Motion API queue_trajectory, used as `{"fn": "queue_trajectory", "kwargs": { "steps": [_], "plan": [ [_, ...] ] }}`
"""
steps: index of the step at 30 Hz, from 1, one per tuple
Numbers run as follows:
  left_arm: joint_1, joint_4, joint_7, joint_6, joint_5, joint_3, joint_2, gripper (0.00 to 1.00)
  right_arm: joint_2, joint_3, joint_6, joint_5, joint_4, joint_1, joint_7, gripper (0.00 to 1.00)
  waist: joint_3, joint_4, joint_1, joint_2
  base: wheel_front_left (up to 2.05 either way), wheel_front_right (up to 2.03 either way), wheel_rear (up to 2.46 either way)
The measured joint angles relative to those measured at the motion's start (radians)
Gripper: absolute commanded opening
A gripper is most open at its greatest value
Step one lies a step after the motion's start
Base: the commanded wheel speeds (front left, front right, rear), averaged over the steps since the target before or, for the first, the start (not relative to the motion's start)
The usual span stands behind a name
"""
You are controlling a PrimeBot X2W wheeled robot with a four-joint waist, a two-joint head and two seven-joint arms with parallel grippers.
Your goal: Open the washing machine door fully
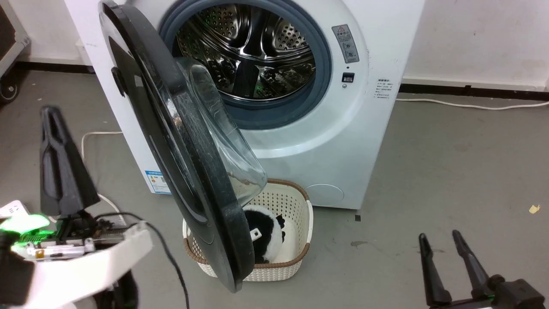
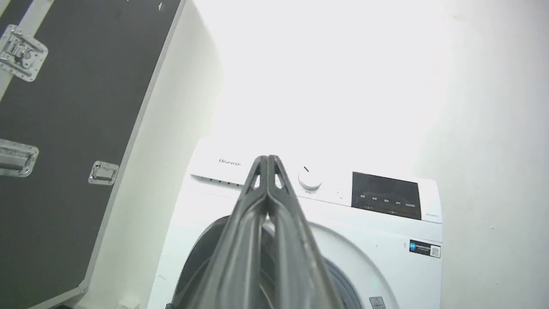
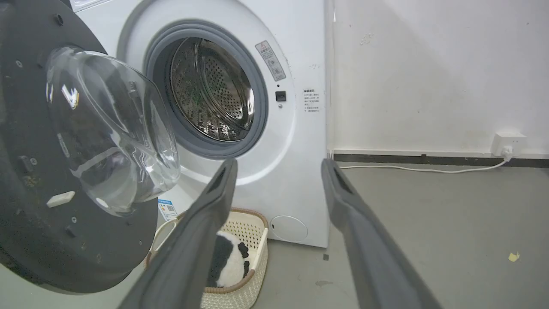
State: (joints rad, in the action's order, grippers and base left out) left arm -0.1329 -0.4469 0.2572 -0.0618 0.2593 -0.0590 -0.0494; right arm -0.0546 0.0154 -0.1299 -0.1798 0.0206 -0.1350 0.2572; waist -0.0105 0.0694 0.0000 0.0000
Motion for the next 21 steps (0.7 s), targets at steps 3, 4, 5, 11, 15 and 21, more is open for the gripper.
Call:
{"fn": "queue_trajectory", "kwargs": {
  "steps": [3, 4, 5, 11, 15, 21],
  "plan": [
    [-0.017, -0.067, -0.029, 0.004, -0.038, 0.053, -0.004, 0.00, 0.000, 0.009, 0.000, 0.005, -0.002, 0.000, 0.000, 1.00, -0.004, 0.000, 0.0000, 0.0000, 0.00, 0.00, 0.00],
    [-0.023, -0.104, -0.099, 0.019, -0.066, 0.135, -0.005, 0.00, 0.000, 0.011, 0.000, 0.002, -0.003, 0.000, 0.000, 1.00, -0.006, -0.001, 0.0000, 0.0000, 0.00, 0.00, 0.00],
    [-0.022, -0.105, -0.128, 0.029, -0.075, 0.173, -0.005, 0.00, 0.000, 0.011, 0.000, 0.002, -0.003, 0.000, 0.000, 1.00, -0.006, -0.002, 0.0000, 0.0000, 0.00, 0.00, 0.00],
    [0.037, -0.058, -0.251, 0.056, -0.116, 0.381, -0.003, 0.00, 0.000, 0.014, 0.000, -0.005, -0.008, 0.000, 0.000, 1.00, -0.001, -0.002, 0.0000, 0.0000, 0.00, 0.00, 0.00],
    [0.094, 0.044, -0.295, 0.056, -0.104, 0.471, -0.002, 0.00, 0.000, 0.014, 0.000, -0.005, -0.010, 0.000, 0.000, 1.00, 0.006, -0.002, 0.0000, 0.0000, 0.00, 0.00, 0.00],
    [0.133, 0.222, -0.311, 0.057, -0.076, 0.534, 0.000, 0.00, 0.000, 0.021, 0.000, -0.005, -0.012, 0.001, 0.000, 1.00, 0.022, -0.005, 0.0000, 0.0000, 0.00, 0.00, 0.00]
  ]
}}
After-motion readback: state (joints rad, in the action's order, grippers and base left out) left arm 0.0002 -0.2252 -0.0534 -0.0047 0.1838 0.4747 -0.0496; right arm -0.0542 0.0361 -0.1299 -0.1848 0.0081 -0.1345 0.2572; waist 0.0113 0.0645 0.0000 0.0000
